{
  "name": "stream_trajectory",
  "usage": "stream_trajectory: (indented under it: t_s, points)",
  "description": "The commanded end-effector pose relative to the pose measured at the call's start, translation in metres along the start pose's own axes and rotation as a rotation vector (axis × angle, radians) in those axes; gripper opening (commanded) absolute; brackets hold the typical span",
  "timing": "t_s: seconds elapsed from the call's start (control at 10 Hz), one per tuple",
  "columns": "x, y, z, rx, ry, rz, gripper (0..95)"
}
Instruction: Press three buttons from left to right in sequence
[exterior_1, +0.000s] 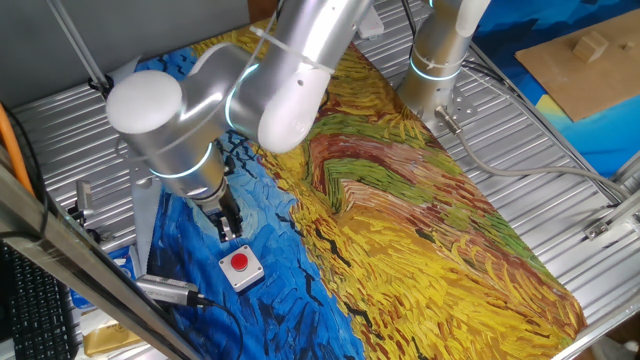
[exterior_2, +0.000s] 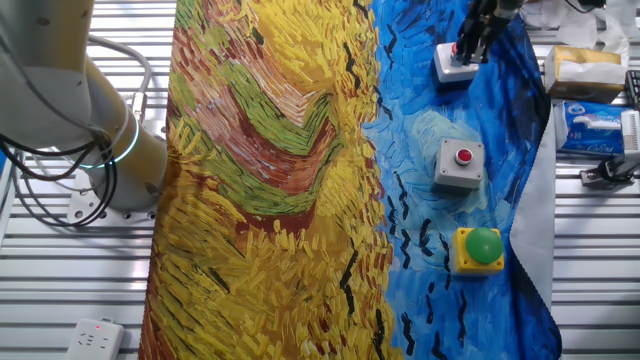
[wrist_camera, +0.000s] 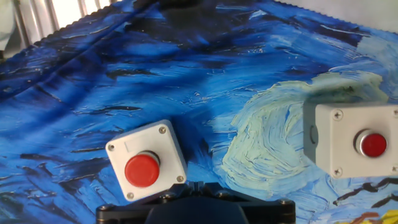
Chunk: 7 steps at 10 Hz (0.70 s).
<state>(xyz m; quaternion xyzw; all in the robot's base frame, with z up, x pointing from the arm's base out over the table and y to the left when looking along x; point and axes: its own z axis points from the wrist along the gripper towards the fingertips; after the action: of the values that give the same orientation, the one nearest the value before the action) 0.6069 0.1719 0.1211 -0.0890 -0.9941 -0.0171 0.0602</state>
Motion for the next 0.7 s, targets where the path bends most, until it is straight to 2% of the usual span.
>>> stream_trajectory:
  t_s: [0.1, 0.5, 0.6, 0.7]
  points:
    - [-0.0017, 0.0007, 0.0005, 0.001, -0.01, -0.006, 0.0]
    - [-0.0017, 0.0007, 0.0005, 0.017, 0.023, -0.038, 0.0]
    - [-0.0017, 0.0007, 0.0005, 0.028, 0.046, -0.064, 0.0]
    - [-0.0017, 0.0007, 0.0005, 0.031, 0.051, -0.097, 0.0]
